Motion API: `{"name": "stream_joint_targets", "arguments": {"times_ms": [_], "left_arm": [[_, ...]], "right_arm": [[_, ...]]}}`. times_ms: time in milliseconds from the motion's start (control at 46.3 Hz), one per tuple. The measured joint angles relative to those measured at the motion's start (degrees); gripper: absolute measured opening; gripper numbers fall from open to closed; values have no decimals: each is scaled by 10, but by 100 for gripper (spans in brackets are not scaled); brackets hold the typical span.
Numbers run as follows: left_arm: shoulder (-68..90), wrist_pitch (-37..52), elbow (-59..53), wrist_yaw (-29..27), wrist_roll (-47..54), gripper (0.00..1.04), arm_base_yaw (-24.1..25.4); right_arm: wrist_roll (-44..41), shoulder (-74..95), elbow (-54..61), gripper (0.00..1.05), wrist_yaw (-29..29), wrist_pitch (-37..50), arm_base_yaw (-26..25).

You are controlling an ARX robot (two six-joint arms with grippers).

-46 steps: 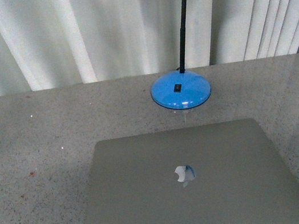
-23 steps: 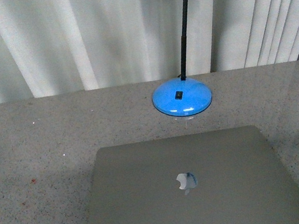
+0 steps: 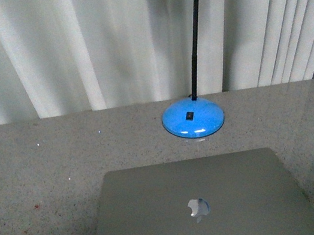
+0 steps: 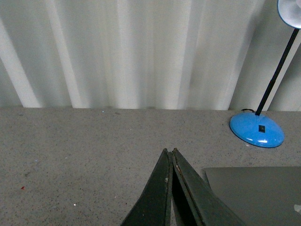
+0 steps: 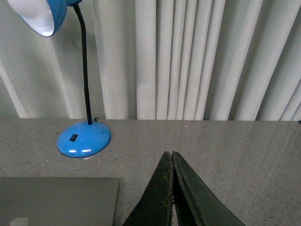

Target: Close laptop

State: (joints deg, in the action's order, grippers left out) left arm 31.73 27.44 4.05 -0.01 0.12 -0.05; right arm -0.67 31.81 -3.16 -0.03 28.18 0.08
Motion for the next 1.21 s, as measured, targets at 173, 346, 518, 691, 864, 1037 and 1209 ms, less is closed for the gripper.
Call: {"name": "stream_joint_targets", "arguments": {"times_ms": [173,346,518,691,864,1037,1209], "left_arm": [[-49,-35,-15,0,0,4,0],[-88,-45,-25,0,-2,4,0],[-133,-88,-25,0,-2,4,0],[-162,-117,-25,0,-2,4,0],[-188,-143,-25,0,-2,4,0],[-211,-167,-25,0,-2,4,0],[-282,-252,-25,1,-2,4,0]], "right_arm": [[0,-42,19,3,0,-18,0],[0,-91,28,3,0,-55,0],[0,-137,28,3,0,-99,0],[0,-165,28,3,0,-127,0],[0,-191,28,3,0,-153,0],[0,-214,28,3,0,-175,0],[0,-296,28,3,-1,-276,0]]}}
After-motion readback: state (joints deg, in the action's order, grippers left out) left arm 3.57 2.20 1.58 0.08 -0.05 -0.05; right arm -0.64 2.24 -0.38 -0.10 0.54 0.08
